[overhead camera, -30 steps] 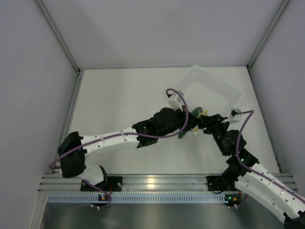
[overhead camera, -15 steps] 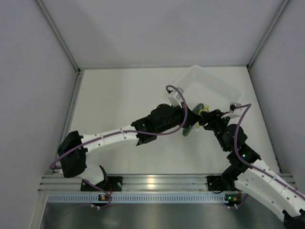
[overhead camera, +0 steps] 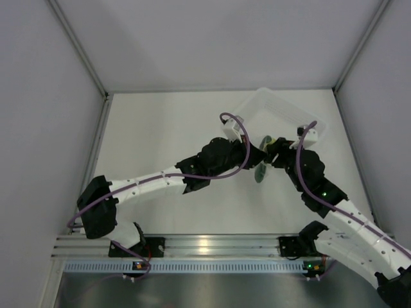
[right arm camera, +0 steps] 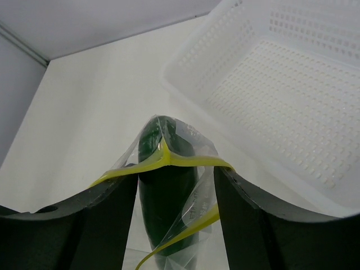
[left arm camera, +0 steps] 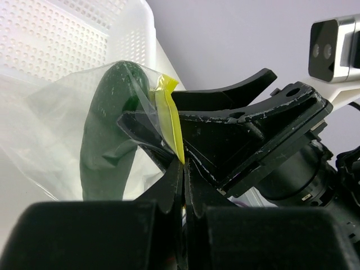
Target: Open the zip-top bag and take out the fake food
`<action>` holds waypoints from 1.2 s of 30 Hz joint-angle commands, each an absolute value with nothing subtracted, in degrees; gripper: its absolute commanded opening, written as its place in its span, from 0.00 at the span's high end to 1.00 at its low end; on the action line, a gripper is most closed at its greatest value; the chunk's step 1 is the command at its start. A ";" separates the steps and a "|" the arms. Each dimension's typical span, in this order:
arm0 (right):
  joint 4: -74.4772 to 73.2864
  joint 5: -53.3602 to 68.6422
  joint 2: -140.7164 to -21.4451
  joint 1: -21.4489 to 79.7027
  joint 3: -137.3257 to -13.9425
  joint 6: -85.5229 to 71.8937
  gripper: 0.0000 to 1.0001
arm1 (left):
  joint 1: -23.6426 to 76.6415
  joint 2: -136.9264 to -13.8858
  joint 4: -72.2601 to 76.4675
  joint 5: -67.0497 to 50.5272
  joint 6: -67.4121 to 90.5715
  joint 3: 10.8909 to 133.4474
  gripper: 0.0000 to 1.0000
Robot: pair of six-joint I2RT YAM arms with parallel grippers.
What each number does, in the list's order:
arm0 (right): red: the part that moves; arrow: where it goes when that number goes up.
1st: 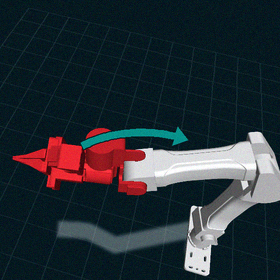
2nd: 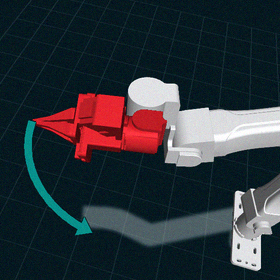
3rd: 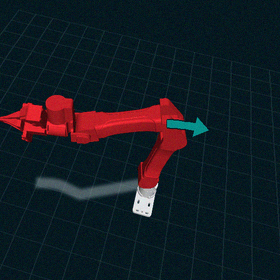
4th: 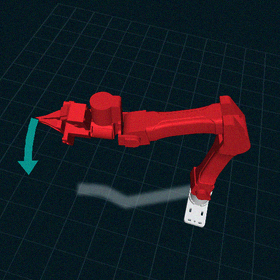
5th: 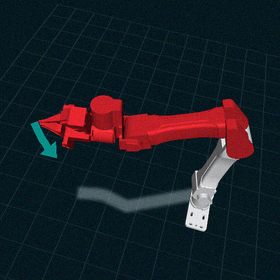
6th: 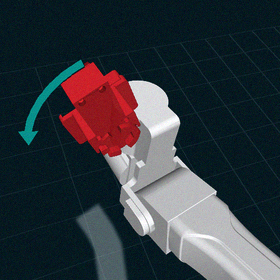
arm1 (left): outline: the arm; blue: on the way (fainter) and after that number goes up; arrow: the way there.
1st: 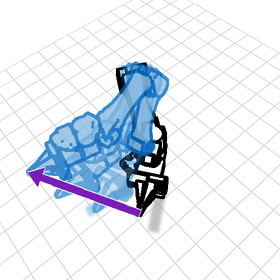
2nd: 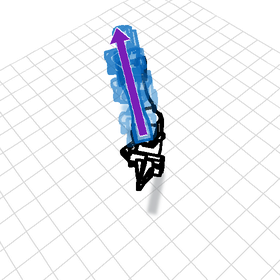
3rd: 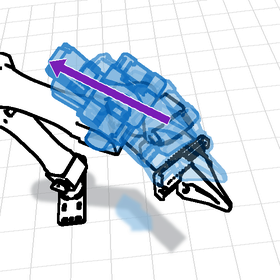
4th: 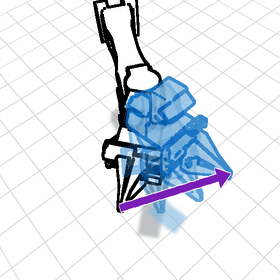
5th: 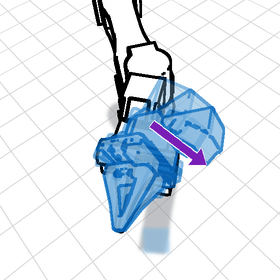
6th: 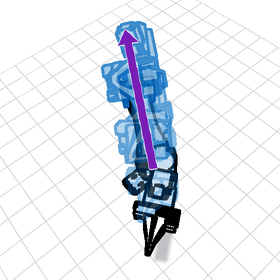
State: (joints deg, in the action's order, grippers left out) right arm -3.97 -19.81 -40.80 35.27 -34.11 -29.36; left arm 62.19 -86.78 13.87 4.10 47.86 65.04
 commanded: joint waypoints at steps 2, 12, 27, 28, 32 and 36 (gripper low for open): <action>0.18 -9.31 -46.14 35.69 -40.34 -26.54 0.41 | 66.27 -88.24 21.53 -13.27 51.41 66.80 1.00; -4.22 -11.60 -51.76 31.82 -41.84 -24.88 0.64 | 66.27 -87.89 23.29 -13.54 52.47 65.39 1.00; -3.24 -0.88 -51.15 31.82 -37.44 -24.87 0.68 | 63.81 -90.96 29.34 -6.68 60.64 56.61 1.00; -6.21 -1.05 -50.98 31.82 -37.62 -24.79 0.67 | 63.29 -91.40 31.10 -6.94 61.60 55.47 1.00; -14.31 -5.78 -51.24 31.90 -39.11 -23.12 0.67 | 61.18 -94.83 40.24 -10.19 64.77 51.42 1.00; -21.43 -9.66 -53.43 31.90 -41.22 -20.84 0.68 | 60.65 -100.01 47.89 -13.27 67.14 50.89 1.00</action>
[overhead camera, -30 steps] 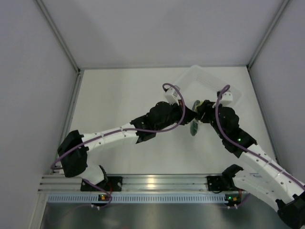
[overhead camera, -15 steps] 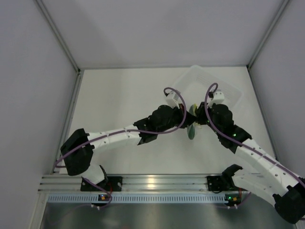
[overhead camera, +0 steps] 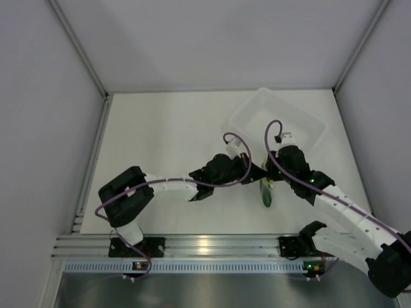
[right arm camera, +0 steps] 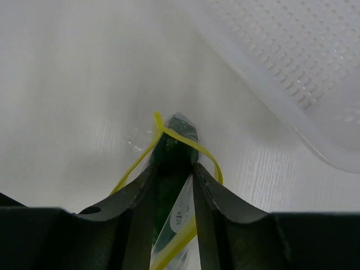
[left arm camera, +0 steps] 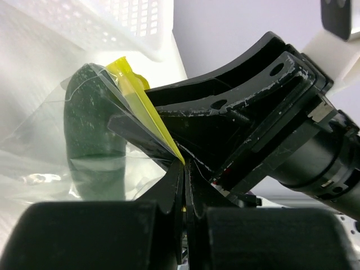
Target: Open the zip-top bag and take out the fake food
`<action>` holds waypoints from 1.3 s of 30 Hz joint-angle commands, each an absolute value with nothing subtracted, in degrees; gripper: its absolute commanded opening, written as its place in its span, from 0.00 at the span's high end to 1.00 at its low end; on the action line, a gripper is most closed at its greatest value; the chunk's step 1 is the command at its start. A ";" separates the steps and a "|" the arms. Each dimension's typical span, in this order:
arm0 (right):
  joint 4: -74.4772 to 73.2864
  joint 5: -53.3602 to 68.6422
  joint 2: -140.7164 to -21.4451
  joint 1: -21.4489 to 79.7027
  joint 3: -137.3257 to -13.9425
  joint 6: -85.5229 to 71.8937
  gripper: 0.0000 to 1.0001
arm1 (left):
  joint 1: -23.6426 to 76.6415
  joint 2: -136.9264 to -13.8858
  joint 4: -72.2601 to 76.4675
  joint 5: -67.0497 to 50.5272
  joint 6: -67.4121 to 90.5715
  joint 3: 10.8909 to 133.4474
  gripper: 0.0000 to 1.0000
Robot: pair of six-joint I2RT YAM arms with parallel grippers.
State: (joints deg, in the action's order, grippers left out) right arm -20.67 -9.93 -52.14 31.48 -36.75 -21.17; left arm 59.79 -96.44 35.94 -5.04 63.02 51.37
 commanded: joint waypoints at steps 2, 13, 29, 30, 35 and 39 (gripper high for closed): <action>-24.59 -11.50 -55.44 31.99 -42.44 -19.96 0.68 | 60.30 -102.12 48.51 -13.36 68.28 51.06 1.00; -26.63 -19.06 -61.78 39.72 -41.49 -22.23 0.69 | 59.68 -103.18 48.43 -7.65 69.61 43.60 1.00; -24.16 -21.97 -69.17 48.07 -37.35 -26.72 0.60 | 60.47 -104.06 48.34 -2.02 68.38 36.38 1.00; -24.78 -22.15 -69.00 48.42 -37.27 -26.72 0.60 | 60.56 -104.06 48.43 -2.11 68.29 36.91 1.00; -28.73 -23.20 -66.71 49.74 -38.58 -27.42 0.60 | 61.26 -104.33 47.21 -1.85 67.76 41.12 1.00; -33.83 -24.26 -67.15 50.54 -41.39 -27.95 0.62 | 61.52 -102.92 37.72 4.21 67.85 43.94 1.00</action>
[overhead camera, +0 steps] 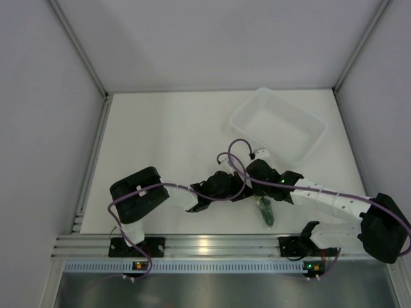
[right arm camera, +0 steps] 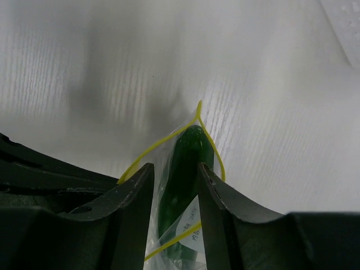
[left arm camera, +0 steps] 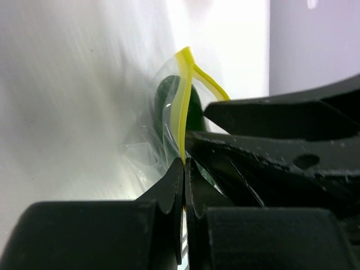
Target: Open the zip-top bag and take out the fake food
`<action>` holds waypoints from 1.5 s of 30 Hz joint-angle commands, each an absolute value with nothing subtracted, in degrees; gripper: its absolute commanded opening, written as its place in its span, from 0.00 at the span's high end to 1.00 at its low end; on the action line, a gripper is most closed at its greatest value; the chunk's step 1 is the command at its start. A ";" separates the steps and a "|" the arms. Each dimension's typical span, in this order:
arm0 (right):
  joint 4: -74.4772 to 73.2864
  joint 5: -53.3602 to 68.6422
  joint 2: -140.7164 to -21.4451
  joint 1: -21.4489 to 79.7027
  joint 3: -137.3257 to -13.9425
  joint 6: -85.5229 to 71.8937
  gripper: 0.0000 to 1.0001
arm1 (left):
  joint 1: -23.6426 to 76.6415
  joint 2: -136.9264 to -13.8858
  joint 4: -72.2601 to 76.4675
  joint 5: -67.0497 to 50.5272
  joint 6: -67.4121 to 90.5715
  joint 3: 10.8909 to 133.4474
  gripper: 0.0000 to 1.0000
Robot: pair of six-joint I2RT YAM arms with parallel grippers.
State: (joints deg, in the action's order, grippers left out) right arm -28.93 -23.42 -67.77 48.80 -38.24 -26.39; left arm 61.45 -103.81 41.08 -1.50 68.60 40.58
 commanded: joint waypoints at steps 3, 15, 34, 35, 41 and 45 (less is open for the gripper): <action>-35.51 -24.08 -68.11 50.45 -42.01 -28.12 0.62 | 61.79 -101.78 32.36 6.94 66.98 45.34 1.00; -41.75 -27.43 -75.15 50.10 -46.75 -31.91 0.64 | 67.58 -97.38 15.22 23.44 63.28 52.90 1.00; -38.58 -21.27 -81.38 48.25 -46.23 -29.71 0.59 | 69.52 -97.47 9.32 28.21 64.69 56.07 1.00; -39.19 -21.44 -81.91 48.16 -46.40 -29.53 0.58 | 70.04 -97.73 9.32 28.39 64.60 56.42 1.00; -38.41 -21.88 -85.24 47.46 -45.79 -29.00 0.58 | 71.45 -99.84 9.32 28.21 63.81 58.71 1.00; -37.89 -21.62 -88.24 47.28 -45.97 -28.74 0.58 | 71.46 -100.90 9.32 27.25 63.11 59.15 1.00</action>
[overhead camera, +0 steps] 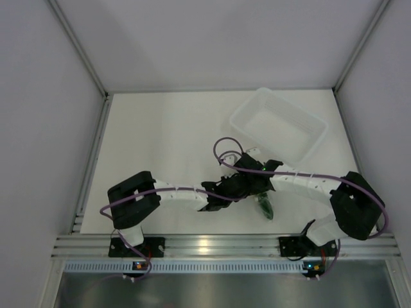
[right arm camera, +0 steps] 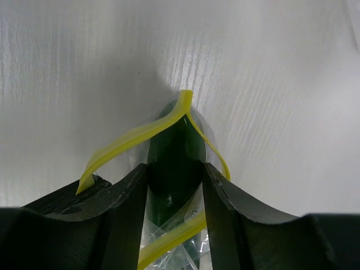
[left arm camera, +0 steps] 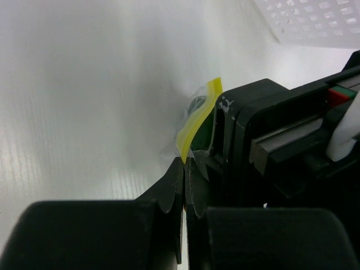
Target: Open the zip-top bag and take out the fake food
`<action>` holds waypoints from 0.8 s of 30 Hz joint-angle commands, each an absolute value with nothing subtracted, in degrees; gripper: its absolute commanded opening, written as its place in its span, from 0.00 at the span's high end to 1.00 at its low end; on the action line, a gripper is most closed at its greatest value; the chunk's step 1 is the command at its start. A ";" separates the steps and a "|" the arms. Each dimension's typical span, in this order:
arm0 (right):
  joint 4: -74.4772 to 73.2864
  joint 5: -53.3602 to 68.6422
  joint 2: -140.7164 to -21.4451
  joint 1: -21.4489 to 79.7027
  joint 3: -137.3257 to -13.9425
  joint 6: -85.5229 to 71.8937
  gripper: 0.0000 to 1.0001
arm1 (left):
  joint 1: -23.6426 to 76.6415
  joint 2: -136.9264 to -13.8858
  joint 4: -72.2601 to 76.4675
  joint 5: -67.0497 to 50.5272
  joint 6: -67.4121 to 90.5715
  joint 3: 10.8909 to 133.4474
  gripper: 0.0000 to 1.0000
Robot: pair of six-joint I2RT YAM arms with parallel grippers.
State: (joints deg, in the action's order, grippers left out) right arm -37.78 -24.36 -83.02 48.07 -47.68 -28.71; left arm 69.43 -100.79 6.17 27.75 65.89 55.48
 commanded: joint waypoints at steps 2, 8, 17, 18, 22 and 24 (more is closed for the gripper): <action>-36.92 -20.66 -88.07 47.29 -45.70 -28.57 0.57 | 71.46 -101.16 9.23 26.63 63.19 58.89 1.00; -34.63 -20.05 -88.16 47.02 -45.71 -27.60 0.52 | 71.37 -101.95 9.32 24.97 62.93 57.83 1.00; -32.00 -18.99 -88.76 46.76 -44.39 -26.72 0.52 | 71.19 -105.46 9.23 19.51 62.66 59.41 1.00; -31.47 -18.64 -88.86 46.67 -44.12 -26.72 0.53 | 71.28 -105.73 9.32 19.25 62.75 59.50 1.00; -29.10 -19.42 -88.07 46.67 -43.07 -27.42 0.69 | 71.19 -106.17 9.32 19.95 63.19 59.24 1.00; -28.57 -21.09 -85.44 46.76 -42.98 -28.03 0.74 | 71.19 -105.73 9.32 20.48 63.81 58.54 1.00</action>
